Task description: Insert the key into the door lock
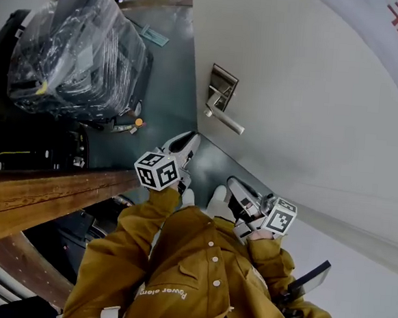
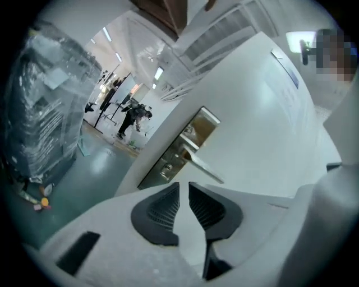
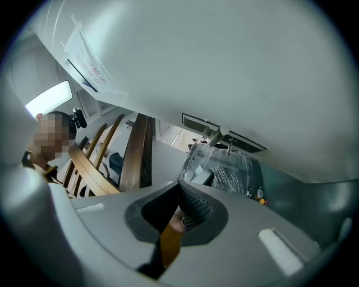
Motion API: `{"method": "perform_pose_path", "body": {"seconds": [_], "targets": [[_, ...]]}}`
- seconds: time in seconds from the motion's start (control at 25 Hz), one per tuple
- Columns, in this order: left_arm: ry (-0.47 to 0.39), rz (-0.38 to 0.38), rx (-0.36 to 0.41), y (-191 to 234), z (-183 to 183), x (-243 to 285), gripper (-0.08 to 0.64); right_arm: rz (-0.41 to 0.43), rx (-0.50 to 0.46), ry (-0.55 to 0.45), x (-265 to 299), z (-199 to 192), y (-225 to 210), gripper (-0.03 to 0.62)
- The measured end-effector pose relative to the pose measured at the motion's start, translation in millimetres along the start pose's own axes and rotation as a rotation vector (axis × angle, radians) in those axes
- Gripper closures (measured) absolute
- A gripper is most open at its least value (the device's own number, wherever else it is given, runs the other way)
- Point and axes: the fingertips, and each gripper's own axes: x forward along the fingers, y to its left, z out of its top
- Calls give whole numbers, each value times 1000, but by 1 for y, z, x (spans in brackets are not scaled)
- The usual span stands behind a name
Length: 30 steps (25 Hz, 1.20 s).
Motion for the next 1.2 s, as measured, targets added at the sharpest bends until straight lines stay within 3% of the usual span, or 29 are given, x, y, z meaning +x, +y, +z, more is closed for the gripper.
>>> {"method": "perform_pose_path", "body": {"seconds": [0.16,0.32,0.64,1.2], "targets": [[16,25,236,-55,-4,-45,560,-102,-110,-1,-3,6,-9,589],[59,74,357,-85,-19,-73,560,-215,-207,-6,-8,12,-28,589],[67,90,350,-106,-36,-85,560,-285,-312,40,-1,7,-37,589],[98,40,331,-109,-51,-99,558,-385,-401,54,-15,-14,-51,588]]}}
